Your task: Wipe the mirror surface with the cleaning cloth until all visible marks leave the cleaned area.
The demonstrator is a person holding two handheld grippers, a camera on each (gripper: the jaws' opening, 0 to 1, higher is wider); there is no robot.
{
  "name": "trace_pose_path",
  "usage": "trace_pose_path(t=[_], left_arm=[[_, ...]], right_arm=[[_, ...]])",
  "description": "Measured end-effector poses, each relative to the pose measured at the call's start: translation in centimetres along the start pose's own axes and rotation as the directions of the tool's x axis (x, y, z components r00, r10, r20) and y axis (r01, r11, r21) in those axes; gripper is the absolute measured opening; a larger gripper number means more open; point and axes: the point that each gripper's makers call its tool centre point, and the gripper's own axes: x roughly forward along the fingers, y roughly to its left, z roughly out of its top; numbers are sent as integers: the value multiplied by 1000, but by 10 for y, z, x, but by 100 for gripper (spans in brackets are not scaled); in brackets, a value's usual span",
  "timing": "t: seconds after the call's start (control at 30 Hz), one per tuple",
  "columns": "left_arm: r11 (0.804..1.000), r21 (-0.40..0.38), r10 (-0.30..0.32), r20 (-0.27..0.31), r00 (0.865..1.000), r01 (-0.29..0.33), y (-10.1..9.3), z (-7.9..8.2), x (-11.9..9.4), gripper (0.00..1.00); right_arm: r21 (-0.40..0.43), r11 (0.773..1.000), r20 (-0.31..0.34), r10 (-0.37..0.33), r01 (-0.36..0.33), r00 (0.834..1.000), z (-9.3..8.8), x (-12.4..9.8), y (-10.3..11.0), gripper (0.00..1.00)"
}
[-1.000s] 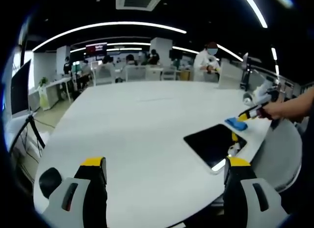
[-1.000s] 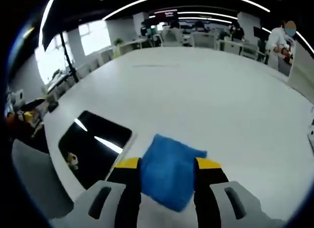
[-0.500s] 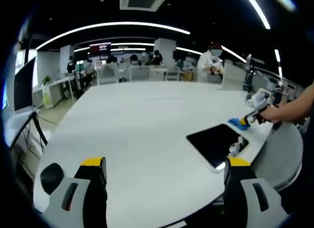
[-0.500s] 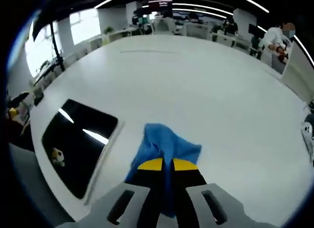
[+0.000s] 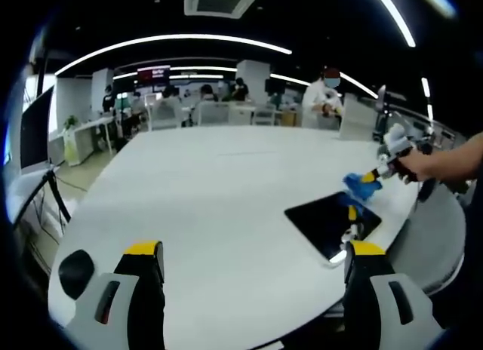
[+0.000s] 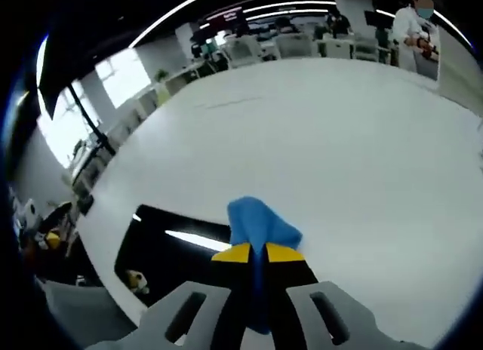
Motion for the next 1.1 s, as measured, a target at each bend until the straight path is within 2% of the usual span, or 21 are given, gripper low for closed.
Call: trace_pose_path(t=[0.1,0.23,0.33,0.43,0.53,0.63,0.67,0.7,0.8,1.03,1.07,1.1], left_arm=[[1000,-2,-1,0,1000,1,0,0,0,100],[1000,-2,-2,3,1000,2,-2,1,0,100],[1000,1,-4,2,1000,4,-3,0,0,100],[1000,-3,-1,2,1000,1,-2,-1,-2,100],[1000,-3,0,0,1000,0,-1,-2,-4,100],[1000,-3,4,-3,1000,-4,-1,-2,-5,100],[1000,-2,3,-5,1000,-3,-1,-3,-5,100],[1000,0,3,-6,1000,-3,-1,-3,-5,100],[1000,-2,2,-5,1000,-2,0,-2,-4,100],[1000,1,-5,-5,1000,5,-1,-3,-1,100],[1000,2,-4,-6,1000,4,-1,-3,-1,100],[1000,3,-4,-8,1000,4,0,-3,-1,100]], right_arm=[[-5,999,26,49,-49,998,15,2,23,1],[2,998,18,56,-56,998,20,12,33,1],[18,998,-15,56,-56,998,8,25,36,1],[-3,999,-66,34,-34,997,-11,39,33,1],[-15,1000,-94,12,-14,995,-23,45,31,1],[-81,996,-136,-43,33,990,-39,47,23,1],[-64,998,-99,-19,13,995,-33,47,27,0],[-32,999,-98,-27,24,995,-35,44,27,0],[-55,998,-105,-28,22,994,-32,46,27,0],[-35,999,-123,-18,13,992,-33,44,31,1],[-50,999,-134,-3,-4,991,-35,44,33,1],[-101,995,-145,4,-18,989,-35,44,33,1]])
